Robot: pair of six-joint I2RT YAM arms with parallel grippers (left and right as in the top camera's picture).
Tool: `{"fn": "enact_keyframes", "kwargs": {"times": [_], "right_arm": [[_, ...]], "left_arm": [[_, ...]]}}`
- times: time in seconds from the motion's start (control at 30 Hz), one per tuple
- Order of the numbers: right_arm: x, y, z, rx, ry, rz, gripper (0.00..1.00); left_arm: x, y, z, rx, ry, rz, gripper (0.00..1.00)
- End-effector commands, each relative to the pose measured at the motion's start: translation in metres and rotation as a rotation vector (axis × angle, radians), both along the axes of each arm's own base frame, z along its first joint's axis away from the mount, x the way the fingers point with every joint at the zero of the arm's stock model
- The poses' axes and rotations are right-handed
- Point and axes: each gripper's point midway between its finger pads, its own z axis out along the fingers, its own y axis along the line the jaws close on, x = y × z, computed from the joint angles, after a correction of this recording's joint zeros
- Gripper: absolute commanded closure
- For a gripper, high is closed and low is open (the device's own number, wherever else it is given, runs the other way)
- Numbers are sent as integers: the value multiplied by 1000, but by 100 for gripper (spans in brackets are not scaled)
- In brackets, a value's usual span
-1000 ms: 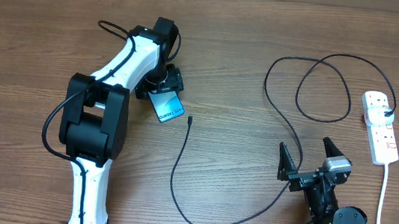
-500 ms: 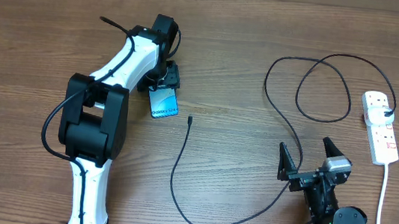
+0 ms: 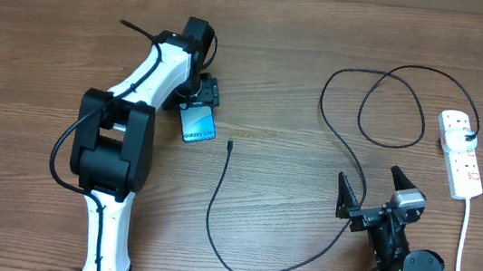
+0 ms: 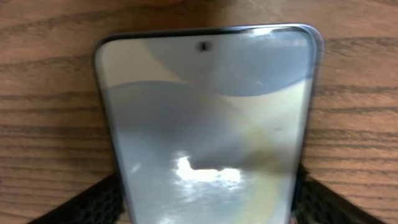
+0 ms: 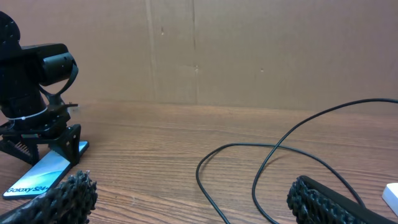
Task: Plug charger to phone and switch on socket
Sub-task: 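Close the left gripper on the phone's top edge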
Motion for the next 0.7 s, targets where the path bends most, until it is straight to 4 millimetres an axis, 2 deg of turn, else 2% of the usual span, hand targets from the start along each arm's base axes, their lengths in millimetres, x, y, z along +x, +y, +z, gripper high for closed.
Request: {"fn": "enact_keyframes", "kwargs": {"times": [0.0, 0.23, 0.33, 0.5, 0.67], "right_arm": [[1, -1, -4, -1, 5, -5, 0], [1, -1, -4, -1, 5, -5, 0], [1, -1, -4, -1, 5, -5, 0], [1, -1, -4, -1, 5, -5, 0], [1, -1, -4, -1, 5, -5, 0]], "left_arm": [[-30, 8, -45, 14, 149, 8, 30], [-27, -3, -37, -43, 155, 9, 31], [-24, -3, -31, -44, 153, 10, 37], [-17, -6, -12, -53, 145, 10, 38], [-12, -17, 12, -112, 145, 7, 38]]}}
